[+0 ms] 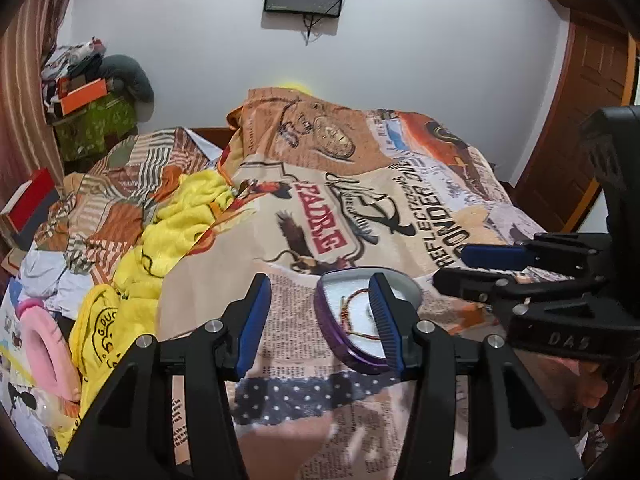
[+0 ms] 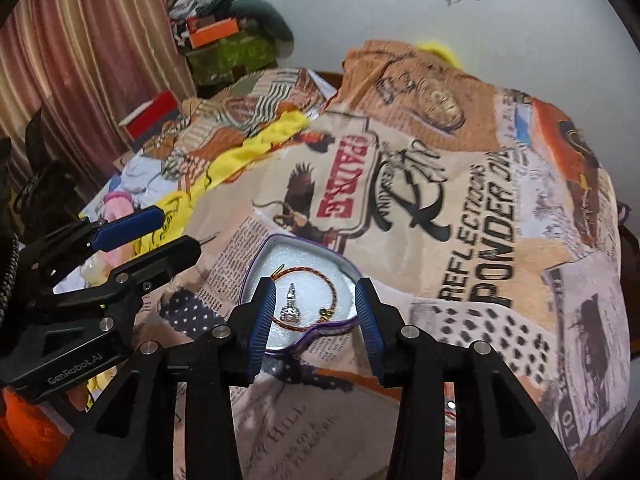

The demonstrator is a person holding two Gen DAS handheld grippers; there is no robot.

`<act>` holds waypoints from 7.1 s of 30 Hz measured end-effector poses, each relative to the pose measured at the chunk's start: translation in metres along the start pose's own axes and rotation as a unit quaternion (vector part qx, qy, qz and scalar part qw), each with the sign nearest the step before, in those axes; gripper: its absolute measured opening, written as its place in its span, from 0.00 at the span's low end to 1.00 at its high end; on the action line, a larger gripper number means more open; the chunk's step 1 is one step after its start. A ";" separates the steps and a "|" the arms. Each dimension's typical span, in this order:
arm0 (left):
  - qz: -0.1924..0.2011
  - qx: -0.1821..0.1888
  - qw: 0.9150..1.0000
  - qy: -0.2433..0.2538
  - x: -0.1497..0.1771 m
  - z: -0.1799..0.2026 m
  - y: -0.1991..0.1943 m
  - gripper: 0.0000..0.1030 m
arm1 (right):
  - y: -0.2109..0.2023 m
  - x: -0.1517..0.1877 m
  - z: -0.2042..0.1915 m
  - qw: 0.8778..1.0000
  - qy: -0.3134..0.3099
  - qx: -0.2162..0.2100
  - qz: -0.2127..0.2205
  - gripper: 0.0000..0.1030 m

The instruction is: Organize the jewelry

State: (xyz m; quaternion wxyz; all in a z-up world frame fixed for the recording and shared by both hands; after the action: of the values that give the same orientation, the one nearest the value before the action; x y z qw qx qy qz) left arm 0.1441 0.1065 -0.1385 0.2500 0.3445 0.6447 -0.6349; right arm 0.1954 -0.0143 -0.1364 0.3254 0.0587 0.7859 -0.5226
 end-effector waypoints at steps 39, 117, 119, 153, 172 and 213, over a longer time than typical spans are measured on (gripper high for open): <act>-0.084 0.112 0.988 0.062 0.010 0.127 0.062 0.54 | -0.033 0.067 0.109 0.998 0.051 0.034 -0.014 0.37; -0.027 0.099 0.990 0.095 -0.024 0.149 0.006 0.00 | -0.078 0.066 0.120 0.995 0.075 0.019 0.065 0.19; -0.022 0.092 0.991 0.090 -0.026 0.142 0.004 0.00 | -0.078 0.062 0.114 0.995 0.071 0.014 0.068 0.19; 0.000 0.024 1.000 0.020 -0.029 0.017 0.023 0.00 | -0.006 0.008 0.023 0.999 -0.004 -0.026 0.036 0.19; -0.033 0.068 0.997 -0.021 -0.010 -0.005 0.070 0.00 | 0.037 0.007 0.004 0.999 -0.045 0.004 -0.013 0.19; -0.080 0.009 0.996 0.028 0.021 0.001 0.051 0.39 | 0.062 0.009 0.001 0.997 -0.042 0.007 -0.064 0.20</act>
State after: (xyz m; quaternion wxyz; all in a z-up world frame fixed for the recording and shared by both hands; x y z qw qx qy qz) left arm 0.1694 0.1061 -0.1878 0.1776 0.3119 0.6713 -0.6485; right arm 0.2156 0.0103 -0.1903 0.3235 -0.0117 0.7699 -0.5500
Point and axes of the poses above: each gripper's, at about its wrist camera, not at the fingertips, and y roughly the way its jaws point, z to its right, x to its underside, the point moved 2 cm from there along y, roughly the way its jaws point, and after that the axes turned 15 degrees about y, right-handed, at the moved point
